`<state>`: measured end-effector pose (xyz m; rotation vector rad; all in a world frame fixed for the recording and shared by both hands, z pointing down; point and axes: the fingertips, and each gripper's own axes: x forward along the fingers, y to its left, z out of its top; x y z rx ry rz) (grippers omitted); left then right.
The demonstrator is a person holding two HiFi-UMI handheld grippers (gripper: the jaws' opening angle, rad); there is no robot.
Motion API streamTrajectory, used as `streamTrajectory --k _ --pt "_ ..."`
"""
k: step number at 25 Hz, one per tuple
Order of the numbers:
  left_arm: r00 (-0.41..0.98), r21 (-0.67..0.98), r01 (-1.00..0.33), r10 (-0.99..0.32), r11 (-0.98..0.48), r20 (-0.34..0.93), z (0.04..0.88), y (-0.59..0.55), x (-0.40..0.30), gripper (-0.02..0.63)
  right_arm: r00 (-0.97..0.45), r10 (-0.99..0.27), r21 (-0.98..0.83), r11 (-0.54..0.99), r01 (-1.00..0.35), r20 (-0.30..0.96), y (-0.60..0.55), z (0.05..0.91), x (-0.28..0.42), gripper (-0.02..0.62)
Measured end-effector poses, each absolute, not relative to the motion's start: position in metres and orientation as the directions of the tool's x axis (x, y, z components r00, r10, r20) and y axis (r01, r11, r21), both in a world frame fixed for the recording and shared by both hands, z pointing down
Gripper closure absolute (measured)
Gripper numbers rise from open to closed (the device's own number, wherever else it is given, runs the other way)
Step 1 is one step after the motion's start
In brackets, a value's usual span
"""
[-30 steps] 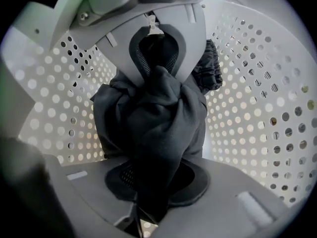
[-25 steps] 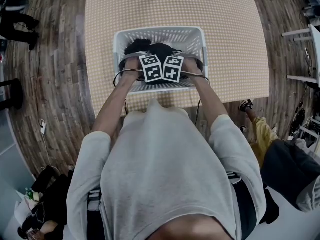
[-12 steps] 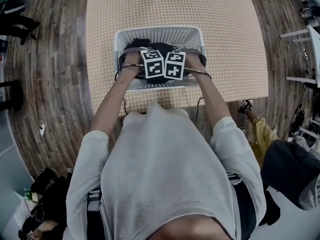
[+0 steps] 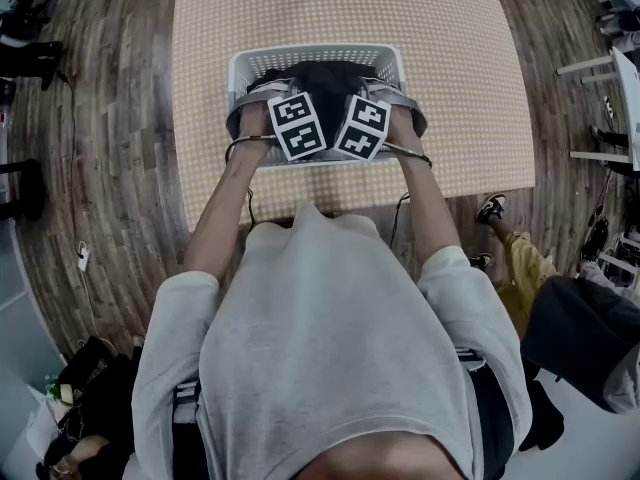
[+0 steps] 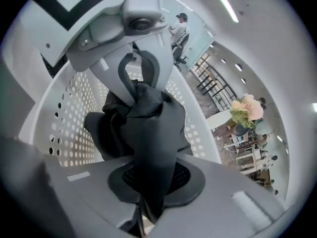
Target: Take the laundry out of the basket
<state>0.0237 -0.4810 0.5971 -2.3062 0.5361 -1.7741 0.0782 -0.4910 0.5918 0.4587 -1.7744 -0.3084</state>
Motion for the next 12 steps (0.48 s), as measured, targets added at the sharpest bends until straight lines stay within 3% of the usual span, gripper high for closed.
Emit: streamTrajectory --k 8,12 --pt "0.316 -0.551 -0.452 -0.703 -0.702 0.637 0.527 -0.482 0.025 0.575 -0.267 -0.747 0.602 0.654 -0.458 0.609 -0.488 0.518 0.084 0.555" --pt "0.329 -0.589 -0.569 -0.815 -0.574 0.477 0.494 -0.474 0.026 0.575 -0.284 -0.841 0.59 0.529 -0.61 0.461 -0.474 0.489 0.082 0.557"
